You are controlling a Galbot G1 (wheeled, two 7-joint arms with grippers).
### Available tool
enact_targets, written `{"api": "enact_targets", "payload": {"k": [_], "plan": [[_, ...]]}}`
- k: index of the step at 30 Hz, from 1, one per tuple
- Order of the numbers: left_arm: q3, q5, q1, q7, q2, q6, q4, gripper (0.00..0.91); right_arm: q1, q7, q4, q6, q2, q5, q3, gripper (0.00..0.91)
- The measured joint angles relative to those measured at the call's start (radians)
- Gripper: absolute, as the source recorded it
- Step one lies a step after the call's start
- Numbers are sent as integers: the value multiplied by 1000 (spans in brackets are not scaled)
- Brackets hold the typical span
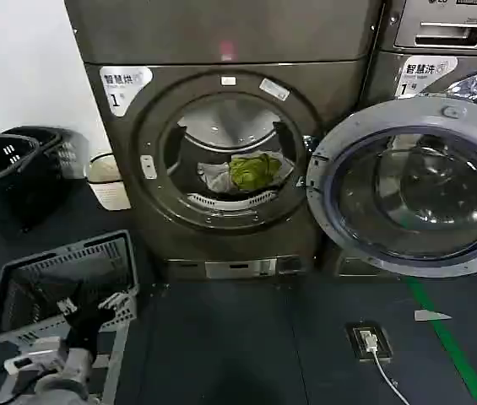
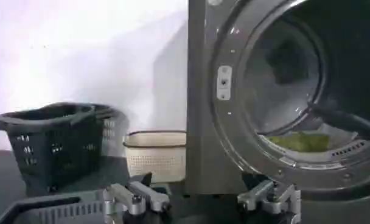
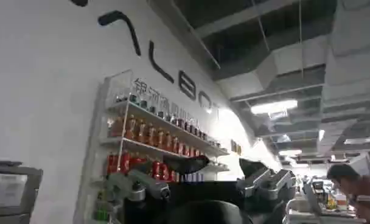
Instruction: Grasp the clothes from the dryer.
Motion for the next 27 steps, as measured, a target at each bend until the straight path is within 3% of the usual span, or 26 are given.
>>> {"api": "enact_targets", "payload": {"k": [27], "plan": [[-6,22,26,27,-19,-22,-41,907,10,-13,20,51,10,14,-38,907]]}}
